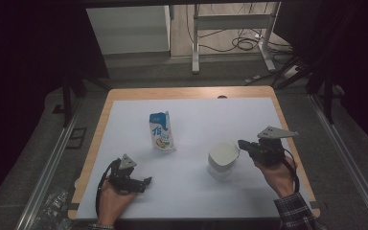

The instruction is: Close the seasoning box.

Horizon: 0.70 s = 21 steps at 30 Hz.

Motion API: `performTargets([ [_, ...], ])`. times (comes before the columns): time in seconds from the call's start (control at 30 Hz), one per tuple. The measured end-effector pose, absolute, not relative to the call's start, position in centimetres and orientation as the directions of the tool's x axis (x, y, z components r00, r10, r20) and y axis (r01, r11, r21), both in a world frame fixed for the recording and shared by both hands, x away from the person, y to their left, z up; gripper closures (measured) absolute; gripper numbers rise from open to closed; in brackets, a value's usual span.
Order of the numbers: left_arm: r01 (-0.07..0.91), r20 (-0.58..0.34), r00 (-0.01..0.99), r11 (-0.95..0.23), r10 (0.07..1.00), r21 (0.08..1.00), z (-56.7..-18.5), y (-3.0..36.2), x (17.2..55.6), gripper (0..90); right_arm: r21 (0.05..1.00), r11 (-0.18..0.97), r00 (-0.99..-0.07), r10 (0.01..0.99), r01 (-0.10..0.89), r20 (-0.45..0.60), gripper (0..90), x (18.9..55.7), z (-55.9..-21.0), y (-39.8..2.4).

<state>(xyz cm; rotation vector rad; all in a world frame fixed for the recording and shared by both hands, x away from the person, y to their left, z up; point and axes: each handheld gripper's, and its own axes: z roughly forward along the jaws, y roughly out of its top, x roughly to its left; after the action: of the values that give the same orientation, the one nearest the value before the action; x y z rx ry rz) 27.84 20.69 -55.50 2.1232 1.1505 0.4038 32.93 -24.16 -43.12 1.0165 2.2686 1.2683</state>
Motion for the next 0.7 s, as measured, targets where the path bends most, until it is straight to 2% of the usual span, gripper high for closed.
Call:
performTargets([
  [0.7, 0.615, -0.048, 0.558, -0.375, 0.828, 0.694, -55.5, 20.7, 27.8, 0.0, 0.838, 0.374, -0.707, 0.707, 0.397, 0.02, 89.2, 33.4, -43.2, -22.8],
])
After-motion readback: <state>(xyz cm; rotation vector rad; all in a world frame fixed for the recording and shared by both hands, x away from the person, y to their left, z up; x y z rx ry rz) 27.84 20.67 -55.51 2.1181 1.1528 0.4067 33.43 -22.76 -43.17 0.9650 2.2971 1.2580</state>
